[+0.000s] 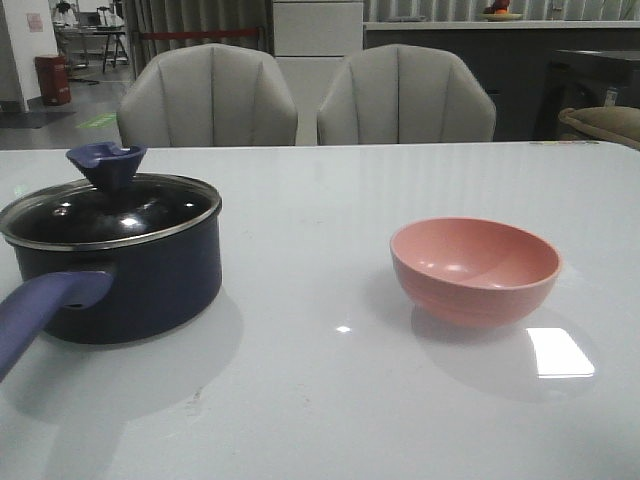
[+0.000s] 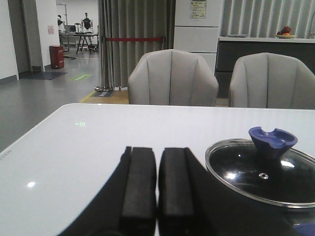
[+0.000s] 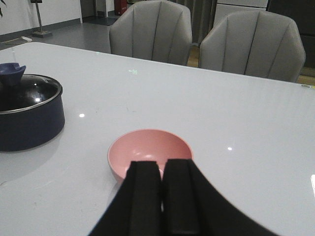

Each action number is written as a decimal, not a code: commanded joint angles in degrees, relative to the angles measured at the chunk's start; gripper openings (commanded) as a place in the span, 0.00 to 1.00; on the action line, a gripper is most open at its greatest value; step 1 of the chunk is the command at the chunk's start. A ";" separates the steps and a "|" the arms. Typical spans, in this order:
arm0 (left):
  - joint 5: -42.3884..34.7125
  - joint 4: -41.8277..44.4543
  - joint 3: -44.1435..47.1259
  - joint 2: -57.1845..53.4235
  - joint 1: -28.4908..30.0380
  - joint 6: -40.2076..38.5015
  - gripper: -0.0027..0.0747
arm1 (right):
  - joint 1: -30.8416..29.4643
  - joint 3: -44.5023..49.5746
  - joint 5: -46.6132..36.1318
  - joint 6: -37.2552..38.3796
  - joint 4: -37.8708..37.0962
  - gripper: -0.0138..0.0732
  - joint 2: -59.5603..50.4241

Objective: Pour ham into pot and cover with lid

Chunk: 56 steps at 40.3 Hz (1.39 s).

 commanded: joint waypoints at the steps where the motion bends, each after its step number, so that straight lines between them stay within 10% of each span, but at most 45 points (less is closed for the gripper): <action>1: -4.64 0.00 1.14 -1.18 0.15 -0.12 0.19 | -0.09 -1.49 -4.41 -0.62 0.23 0.33 0.46; 17: -4.64 0.00 1.14 -1.18 0.15 -0.12 0.19 | -5.25 7.91 -16.73 20.27 -24.26 0.33 -4.66; 56: -4.64 0.00 1.14 -1.06 0.15 -0.12 0.19 | -5.95 11.42 -15.30 22.91 -25.17 0.33 -10.69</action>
